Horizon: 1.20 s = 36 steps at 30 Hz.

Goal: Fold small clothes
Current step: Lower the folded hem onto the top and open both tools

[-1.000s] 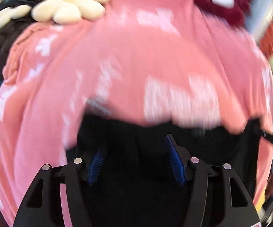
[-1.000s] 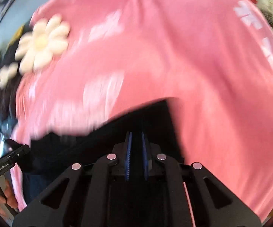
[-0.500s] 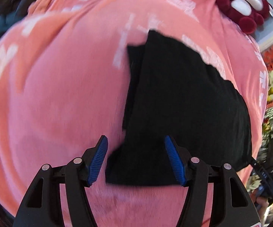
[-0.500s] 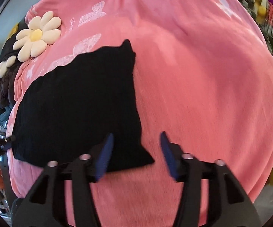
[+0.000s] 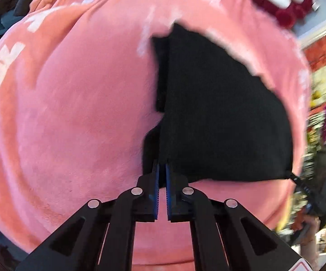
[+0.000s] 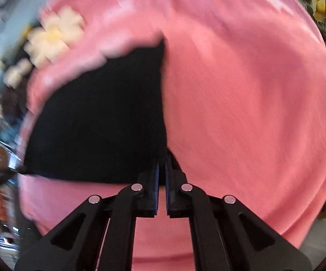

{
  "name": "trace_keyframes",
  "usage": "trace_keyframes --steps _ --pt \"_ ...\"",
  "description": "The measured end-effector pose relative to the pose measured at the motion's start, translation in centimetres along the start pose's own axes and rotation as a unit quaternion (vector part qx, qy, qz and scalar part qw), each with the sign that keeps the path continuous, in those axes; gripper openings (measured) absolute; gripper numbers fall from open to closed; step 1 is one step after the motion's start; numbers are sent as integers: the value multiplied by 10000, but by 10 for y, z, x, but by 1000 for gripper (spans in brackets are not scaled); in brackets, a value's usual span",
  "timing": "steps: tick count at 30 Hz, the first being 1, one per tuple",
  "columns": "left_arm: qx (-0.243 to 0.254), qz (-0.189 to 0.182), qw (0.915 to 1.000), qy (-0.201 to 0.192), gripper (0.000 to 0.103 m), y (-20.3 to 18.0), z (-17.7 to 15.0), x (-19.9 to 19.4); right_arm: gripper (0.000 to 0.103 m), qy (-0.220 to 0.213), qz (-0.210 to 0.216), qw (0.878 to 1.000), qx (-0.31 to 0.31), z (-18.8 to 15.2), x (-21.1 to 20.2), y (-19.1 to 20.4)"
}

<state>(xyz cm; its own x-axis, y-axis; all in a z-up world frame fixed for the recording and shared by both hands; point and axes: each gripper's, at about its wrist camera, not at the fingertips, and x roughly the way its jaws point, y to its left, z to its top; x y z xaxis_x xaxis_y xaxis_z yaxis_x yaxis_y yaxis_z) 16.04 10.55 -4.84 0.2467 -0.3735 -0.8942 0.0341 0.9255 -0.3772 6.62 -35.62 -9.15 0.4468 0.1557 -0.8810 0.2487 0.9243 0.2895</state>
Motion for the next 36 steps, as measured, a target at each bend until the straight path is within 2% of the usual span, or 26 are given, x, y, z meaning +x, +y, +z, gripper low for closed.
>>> trace_keyframes --steps 1,3,5,6,7,8,9,11,12,13,14,16,17,19,22,23,25,27,32,36 --pt "-54 19 9999 109 3 3 -2 8 5 -66 41 9999 87 0 -3 0" --pt "-185 -30 9998 68 5 2 -2 4 9 -324 25 9994 83 2 -21 6" --pt "-31 116 9998 -188 30 -9 -1 -12 9 -543 60 9985 2 4 -35 13" --pt "55 263 9990 -351 55 -16 0 -19 9 -610 65 9980 -124 7 -39 19" --pt "157 346 9977 -553 60 -24 0 -25 9 -619 48 9978 -246 8 -37 24" --pt "283 377 9969 -625 60 -29 -2 -25 9 -557 -34 9979 -322 11 -31 26" --pt "427 497 9962 -579 60 -33 -2 -20 9 -275 -252 9982 -473 12 -13 27" --pt "639 935 9932 -273 53 -42 2 2 5 13 -586 9968 -536 9 5 23" --pt "673 1044 9922 -141 41 -40 1 6 6 -95 -564 9972 -475 9 -4 26" --pt "692 1032 9922 -65 40 -42 0 6 7 -249 -553 9970 -485 10 -15 31" --pt "740 924 9928 -168 41 -47 -2 -2 7 -493 -575 9956 -545 10 -28 38" --pt "812 957 9906 -539 44 -55 -5 -18 7 -790 -605 9926 -698 12 -39 50" --pt "861 1071 9884 -644 44 -59 -6 -21 7 -632 -627 9932 -746 14 -27 50" --pt "876 1206 9867 -644 44 -67 -3 -18 7 -31 -1034 9915 -785 14 10 44" --pt "780 1317 9872 -450 44 -75 1 -17 8 -234 -972 9934 -557 12 -8 46" --pt "802 1386 9859 -484 44 -78 1 -21 9 -411 -931 9936 -499 10 -21 50" --pt "893 1486 9834 -530 46 -85 -1 -29 9 -475 -847 9940 -512 8 -32 54" --pt "918 1563 9818 -570 46 -89 -1 -34 9 -466 -888 9937 -496 8 -34 53" --pt "1013 1669 9778 -760 48 -93 -7 -49 9 -580 -525 9969 -108 16 -33 44" --pt "1053 1773 9752 -802 50 -95 -15 -52 7 21 -931 9955 -173 13 9 42"
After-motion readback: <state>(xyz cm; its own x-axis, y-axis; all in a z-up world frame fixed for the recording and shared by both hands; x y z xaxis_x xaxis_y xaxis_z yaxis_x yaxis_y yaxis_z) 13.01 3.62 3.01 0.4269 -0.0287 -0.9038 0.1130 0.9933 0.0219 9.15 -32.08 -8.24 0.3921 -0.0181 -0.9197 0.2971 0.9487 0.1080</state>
